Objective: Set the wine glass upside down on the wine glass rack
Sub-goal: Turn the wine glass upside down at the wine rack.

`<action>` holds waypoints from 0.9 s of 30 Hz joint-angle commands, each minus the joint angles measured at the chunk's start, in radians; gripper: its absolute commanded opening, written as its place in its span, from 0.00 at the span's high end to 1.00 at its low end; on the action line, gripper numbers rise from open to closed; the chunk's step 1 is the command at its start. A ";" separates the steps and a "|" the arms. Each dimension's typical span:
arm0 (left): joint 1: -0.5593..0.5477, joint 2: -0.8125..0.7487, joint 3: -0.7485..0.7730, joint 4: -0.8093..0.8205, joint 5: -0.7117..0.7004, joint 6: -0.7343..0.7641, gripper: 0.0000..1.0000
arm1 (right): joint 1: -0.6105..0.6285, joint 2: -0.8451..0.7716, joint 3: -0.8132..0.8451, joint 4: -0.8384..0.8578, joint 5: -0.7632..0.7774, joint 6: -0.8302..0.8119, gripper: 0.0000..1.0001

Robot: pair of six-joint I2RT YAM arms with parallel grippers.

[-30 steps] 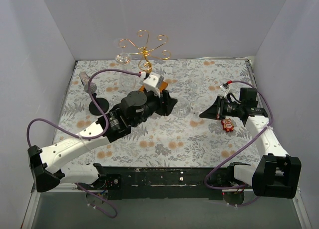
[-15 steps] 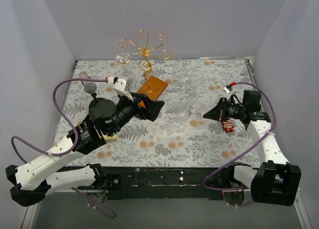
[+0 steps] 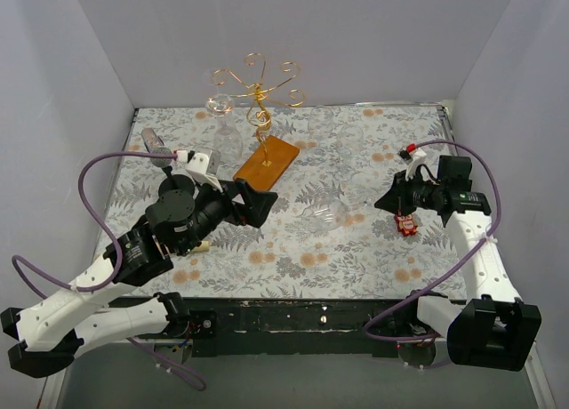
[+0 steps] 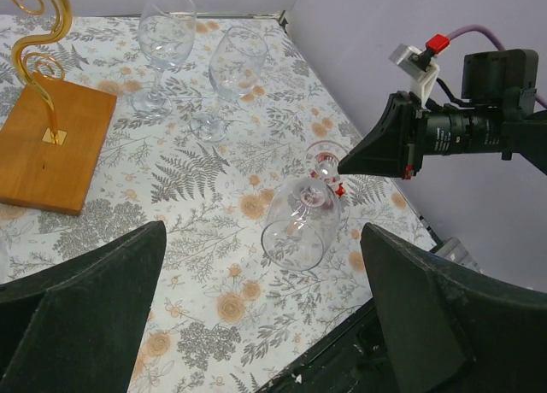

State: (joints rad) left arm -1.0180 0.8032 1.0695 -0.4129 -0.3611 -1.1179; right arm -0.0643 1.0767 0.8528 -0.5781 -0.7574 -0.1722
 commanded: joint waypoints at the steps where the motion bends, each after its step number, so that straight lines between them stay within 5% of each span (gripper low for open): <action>1: -0.004 -0.058 -0.028 -0.007 -0.024 -0.037 0.02 | -0.003 -0.029 0.136 -0.055 0.038 -0.188 0.99; 17: -0.004 -0.071 -0.068 0.043 0.011 -0.085 0.02 | -0.002 0.034 0.408 -0.190 0.125 -0.584 0.99; 27: -0.004 -0.078 -0.094 0.057 0.024 -0.115 0.02 | -0.002 0.045 0.479 -0.197 0.135 -0.697 0.99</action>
State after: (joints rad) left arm -1.0180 0.7380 0.9901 -0.3729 -0.3481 -1.2152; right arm -0.0643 1.1198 1.2686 -0.7898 -0.6010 -0.8124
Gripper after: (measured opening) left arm 0.981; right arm 0.054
